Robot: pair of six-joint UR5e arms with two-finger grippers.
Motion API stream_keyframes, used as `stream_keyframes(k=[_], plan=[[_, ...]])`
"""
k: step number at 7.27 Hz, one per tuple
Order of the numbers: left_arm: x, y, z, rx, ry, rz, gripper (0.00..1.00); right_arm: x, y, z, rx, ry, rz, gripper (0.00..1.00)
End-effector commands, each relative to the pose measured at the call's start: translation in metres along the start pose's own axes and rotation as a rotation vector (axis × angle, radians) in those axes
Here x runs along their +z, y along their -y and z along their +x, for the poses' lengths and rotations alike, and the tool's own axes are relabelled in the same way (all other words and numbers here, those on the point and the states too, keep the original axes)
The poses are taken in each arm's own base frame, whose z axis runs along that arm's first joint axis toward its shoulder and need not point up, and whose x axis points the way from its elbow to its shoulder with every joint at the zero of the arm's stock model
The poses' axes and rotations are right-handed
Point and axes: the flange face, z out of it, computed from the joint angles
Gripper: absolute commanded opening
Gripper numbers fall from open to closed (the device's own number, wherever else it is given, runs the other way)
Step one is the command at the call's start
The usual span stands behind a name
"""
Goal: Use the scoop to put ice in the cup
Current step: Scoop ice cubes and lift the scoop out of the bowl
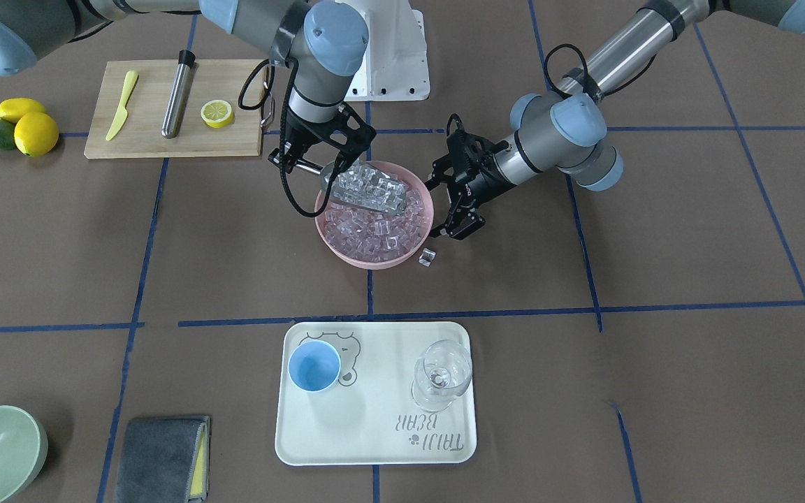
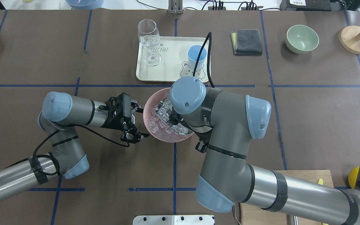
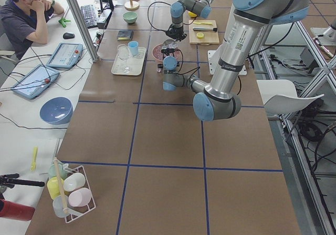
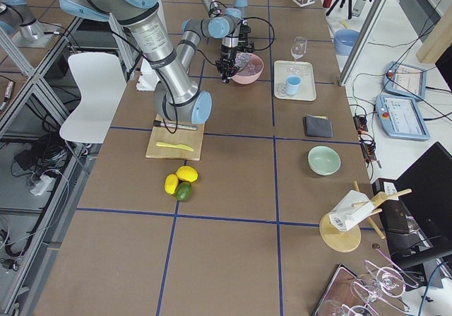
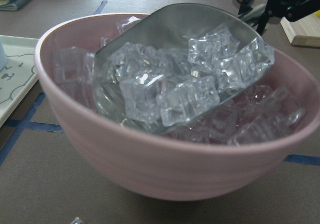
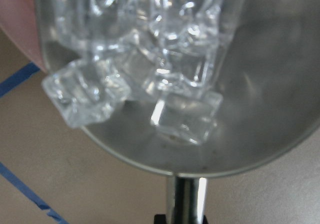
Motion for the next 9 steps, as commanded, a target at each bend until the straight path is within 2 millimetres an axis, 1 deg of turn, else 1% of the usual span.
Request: stream_keyframes(k=[1, 2, 3, 4, 5, 6, 7, 8, 9], plan=[[0.0, 0.0, 0.0, 0.0, -0.002, -0.001, 1.0, -0.011, -0.004, 0.001, 0.005, 0.008, 0.001, 0.0], [0.0, 0.0, 0.0, 0.0, -0.002, -0.001, 1.0, -0.016, -0.004, 0.008, 0.025, 0.038, 0.003, 0.0], [0.0, 0.0, 0.0, 0.0, 0.0, -0.001, 1.0, -0.027, -0.005, 0.017, 0.063, 0.08, -0.015, 0.0], [0.0, 0.0, 0.0, -0.002, 0.0, -0.001, 1.0, -0.049, -0.003, 0.028, 0.111, 0.099, -0.028, 0.0], [0.0, 0.0, 0.0, 0.0, -0.002, -0.001, 1.0, -0.064, -0.004, 0.041, 0.172, 0.133, -0.037, 0.0], [0.001, 0.001, 0.0, -0.001, -0.002, 0.0, 1.0, -0.069, -0.003, 0.045, 0.285, 0.155, -0.037, 0.0], [0.001, 0.001, 0.0, -0.001, -0.002, 0.0, 1.0, -0.072, -0.004, 0.053, 0.357, 0.171, -0.038, 0.0], [0.0, 0.0, -0.001, -0.002, 0.0, -0.001, 1.0, -0.076, -0.004, 0.064, 0.395, 0.183, -0.037, 0.0], [0.0, 0.0, 0.0, -0.002, -0.002, -0.001, 1.0, -0.08, 0.004, 0.084, 0.432, 0.172, -0.041, 0.0]])
